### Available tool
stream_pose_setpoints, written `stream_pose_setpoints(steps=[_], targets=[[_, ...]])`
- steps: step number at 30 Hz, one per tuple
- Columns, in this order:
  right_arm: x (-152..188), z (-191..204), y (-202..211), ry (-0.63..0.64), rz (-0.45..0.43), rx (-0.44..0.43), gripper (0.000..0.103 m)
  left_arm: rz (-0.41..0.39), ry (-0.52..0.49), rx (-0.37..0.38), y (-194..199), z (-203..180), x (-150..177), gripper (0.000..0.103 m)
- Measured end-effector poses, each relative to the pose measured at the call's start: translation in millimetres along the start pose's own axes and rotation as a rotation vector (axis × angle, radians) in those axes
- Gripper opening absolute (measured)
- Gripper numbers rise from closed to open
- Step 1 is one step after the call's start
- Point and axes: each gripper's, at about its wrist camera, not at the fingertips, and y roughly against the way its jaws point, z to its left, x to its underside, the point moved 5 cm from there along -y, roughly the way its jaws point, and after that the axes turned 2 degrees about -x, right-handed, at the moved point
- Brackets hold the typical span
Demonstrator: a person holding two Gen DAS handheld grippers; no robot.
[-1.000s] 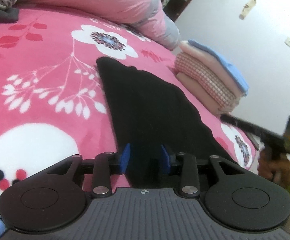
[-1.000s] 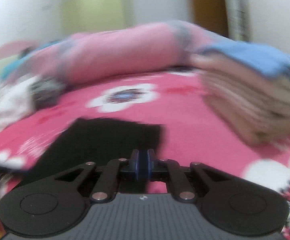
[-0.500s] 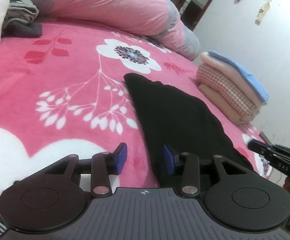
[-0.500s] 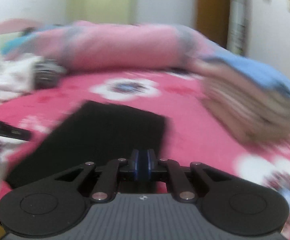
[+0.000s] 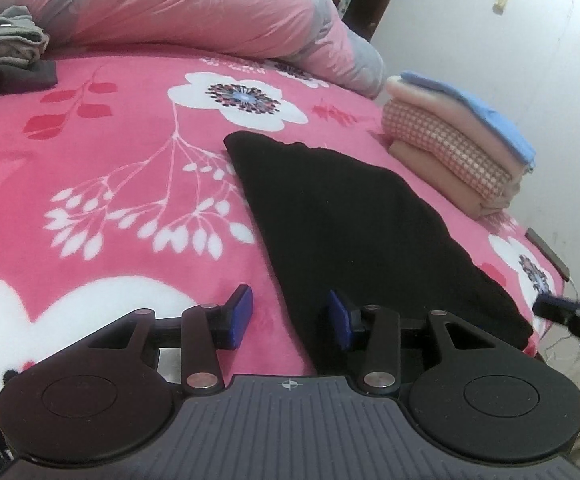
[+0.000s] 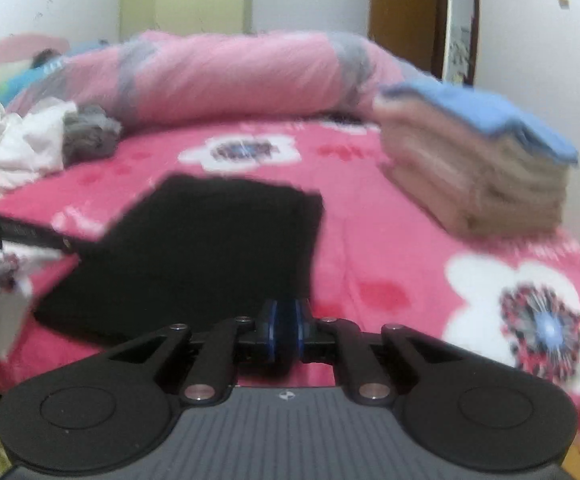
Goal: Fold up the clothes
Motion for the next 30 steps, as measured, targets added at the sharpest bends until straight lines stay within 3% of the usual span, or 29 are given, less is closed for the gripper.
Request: stream_pose_setpoints(steps=[4, 6, 9, 15, 19, 23, 27, 30], targets=[[-18, 51, -36, 0.047, -0.028, -0.127, 0.009, -0.009, -0.001, -0.012, 4, -1, -1, 0.042], [-16, 71, -58, 0.069, 0.004, -0.159, 0.009, -0.010, -0.012, -0.020, 5, -2, -1, 0.043], [10, 76, -72, 0.039, 0.125, -0.162, 0.009, -0.002, -0.024, -0.026, 2, -1, 1, 0.043], [38, 63, -9, -0.003, 0.196, -0.153, 0.010, 0.003, -0.002, -0.006, -1, 4, 0, 0.043], [16, 60, -3, -0.058, 0.115, -0.145, 0.010, -0.031, -0.028, -0.012, 9, 1, -3, 0.043], [-10, 92, -36, -0.033, 0.018, -0.232, 0.010, -0.034, -0.024, -0.020, 16, 3, -1, 0.044], [14, 126, -65, 0.022, 0.115, -0.302, 0.010, -0.031, -0.003, -0.028, 23, 10, 3, 0.045], [36, 144, -39, 0.063, 0.115, -0.366, 0.010, -0.027, 0.016, -0.036, 24, 18, 2, 0.045]])
